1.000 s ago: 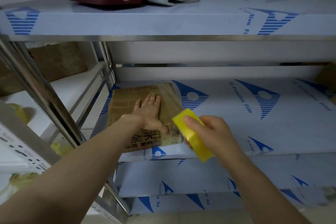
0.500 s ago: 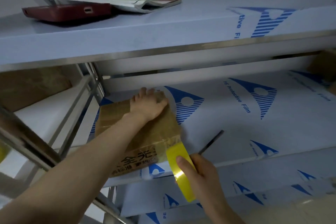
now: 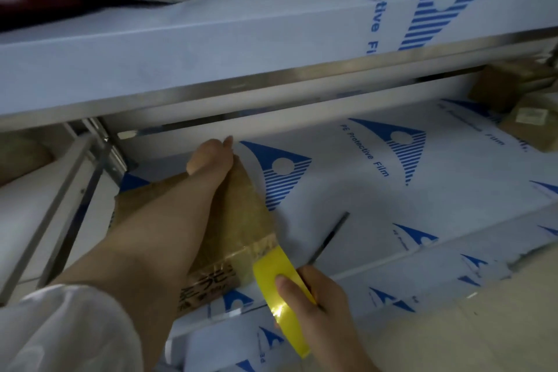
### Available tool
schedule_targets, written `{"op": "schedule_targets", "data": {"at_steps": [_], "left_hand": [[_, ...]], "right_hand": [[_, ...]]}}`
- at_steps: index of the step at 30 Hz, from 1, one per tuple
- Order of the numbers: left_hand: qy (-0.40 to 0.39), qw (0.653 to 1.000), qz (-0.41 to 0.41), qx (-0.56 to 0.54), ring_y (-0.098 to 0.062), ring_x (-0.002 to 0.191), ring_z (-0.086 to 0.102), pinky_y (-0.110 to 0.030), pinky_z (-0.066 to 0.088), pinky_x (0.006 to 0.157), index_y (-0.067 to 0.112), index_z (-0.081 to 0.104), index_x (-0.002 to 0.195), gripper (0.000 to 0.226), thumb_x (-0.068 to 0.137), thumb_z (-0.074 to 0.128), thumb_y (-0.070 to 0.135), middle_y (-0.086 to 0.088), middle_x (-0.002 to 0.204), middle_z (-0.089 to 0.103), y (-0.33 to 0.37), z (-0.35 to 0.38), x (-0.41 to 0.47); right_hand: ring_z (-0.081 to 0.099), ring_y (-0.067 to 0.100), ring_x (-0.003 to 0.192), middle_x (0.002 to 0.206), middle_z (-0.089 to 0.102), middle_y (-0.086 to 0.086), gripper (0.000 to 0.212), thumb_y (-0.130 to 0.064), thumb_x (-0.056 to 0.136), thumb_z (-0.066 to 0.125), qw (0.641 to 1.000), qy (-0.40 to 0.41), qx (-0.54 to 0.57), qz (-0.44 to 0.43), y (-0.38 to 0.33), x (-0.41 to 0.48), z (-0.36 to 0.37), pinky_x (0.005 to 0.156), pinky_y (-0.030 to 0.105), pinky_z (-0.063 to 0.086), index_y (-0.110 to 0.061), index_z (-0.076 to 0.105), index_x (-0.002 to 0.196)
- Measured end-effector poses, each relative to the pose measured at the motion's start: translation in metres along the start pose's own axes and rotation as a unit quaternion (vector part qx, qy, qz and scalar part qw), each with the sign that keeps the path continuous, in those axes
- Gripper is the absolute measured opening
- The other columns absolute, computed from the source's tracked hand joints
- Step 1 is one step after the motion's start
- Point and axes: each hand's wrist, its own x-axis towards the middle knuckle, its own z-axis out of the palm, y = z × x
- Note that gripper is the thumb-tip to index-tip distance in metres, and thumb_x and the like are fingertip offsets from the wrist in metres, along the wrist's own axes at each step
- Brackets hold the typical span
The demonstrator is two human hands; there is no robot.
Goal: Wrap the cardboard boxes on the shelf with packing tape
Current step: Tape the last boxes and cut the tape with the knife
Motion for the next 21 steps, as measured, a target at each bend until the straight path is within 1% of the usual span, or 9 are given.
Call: {"op": "schedule_targets", "data": {"at_steps": [2,3,4,5,6,7,10,14,21], "left_hand": [[-0.01,0.998,0.017,0.055,-0.027,0.115,0.053,-0.043,0.03,0.105,0.008,0.055,0.124,0.065,0.101,0.012,0.051,-0.013,0.115,0.06,0.004,-0.003,-0.012],[-0.017,0.994,0.041,0.102,-0.027,0.127,0.044,-0.048,0.016,0.113,0.01,0.048,0.135,0.071,0.098,0.007,0.055,-0.014,0.125,0.055,0.005,-0.003,-0.021],[-0.026,0.988,0.068,0.133,-0.026,0.14,0.028,-0.05,0.0,0.115,0.01,0.034,0.145,0.079,0.094,0.004,0.063,-0.016,0.143,0.04,0.005,-0.002,-0.033],[-0.035,0.984,0.092,0.146,-0.026,0.147,0.008,-0.05,-0.01,0.114,0.008,0.016,0.151,0.088,0.09,0.003,0.07,-0.015,0.157,0.017,0.005,-0.001,-0.045],[-0.041,0.982,0.113,0.147,-0.025,0.147,-0.007,-0.047,-0.013,0.114,0.007,0.003,0.152,0.095,0.086,0.005,0.075,-0.014,0.16,-0.003,0.004,0.0,-0.057],[-0.046,0.979,0.136,0.145,-0.024,0.146,-0.013,-0.044,-0.013,0.114,0.006,-0.004,0.152,0.097,0.085,0.008,0.076,-0.013,0.159,-0.012,0.003,0.001,-0.07],[-0.06,0.972,0.188,0.125,-0.024,0.146,-0.014,-0.037,-0.011,0.116,0.005,-0.009,0.151,0.093,0.09,0.019,0.07,-0.014,0.158,-0.014,-0.002,0.001,-0.11],[-0.093,0.961,0.222,0.135,-0.021,0.144,-0.023,-0.034,-0.014,0.115,0.008,-0.018,0.148,0.088,0.093,0.02,0.065,-0.011,0.156,-0.023,-0.009,0.005,-0.153],[-0.083,0.96,0.233,0.128,-0.021,0.146,-0.015,-0.034,-0.007,0.119,0.01,-0.011,0.151,0.081,0.096,0.02,0.061,-0.012,0.159,-0.014,-0.012,0.006,-0.149]], "right_hand": [[0.065,0.033,0.071,0.061,0.055,0.012,0.056,-0.071,0.056,0.053,1.0,-0.008,0.0,0.008,-0.001,0.001,0.001,0.071,0.048,0.053,-0.016,0.051,0.069],[0.065,0.035,0.071,0.065,0.059,0.016,0.058,-0.071,0.056,0.053,1.0,-0.012,0.001,0.01,-0.002,0.0,0.002,0.07,0.048,0.054,-0.015,0.052,0.071],[0.065,0.035,0.071,0.068,0.061,0.018,0.06,-0.071,0.057,0.053,1.0,-0.013,0.002,0.009,-0.003,0.0,0.002,0.07,0.049,0.054,-0.014,0.053,0.074],[0.065,0.036,0.07,0.069,0.062,0.019,0.06,-0.071,0.057,0.053,1.0,-0.012,0.004,0.007,-0.004,0.0,0.002,0.069,0.05,0.054,-0.013,0.055,0.074],[0.065,0.037,0.07,0.069,0.062,0.02,0.059,-0.07,0.057,0.053,1.0,-0.011,0.005,0.006,-0.004,0.0,0.002,0.069,0.05,0.054,-0.013,0.056,0.074],[0.064,0.038,0.07,0.068,0.062,0.02,0.059,-0.07,0.057,0.054,1.0,-0.011,0.008,0.008,-0.005,0.001,0.003,0.069,0.051,0.054,-0.013,0.056,0.072],[0.062,0.041,0.07,0.068,0.061,0.023,0.058,-0.07,0.057,0.053,1.0,-0.016,0.007,0.01,-0.009,0.001,0.001,0.069,0.052,0.054,-0.012,0.054,0.068],[0.062,0.043,0.071,0.07,0.062,0.025,0.058,-0.069,0.058,0.054,0.999,-0.027,0.013,0.013,-0.011,0.003,-0.003,0.071,0.056,0.053,-0.012,0.055,0.071],[0.064,0.038,0.072,0.069,0.064,0.019,0.058,-0.069,0.06,0.051,0.999,-0.038,0.005,0.009,-0.011,0.001,-0.003,0.071,0.054,0.054,-0.012,0.058,0.071]]}}
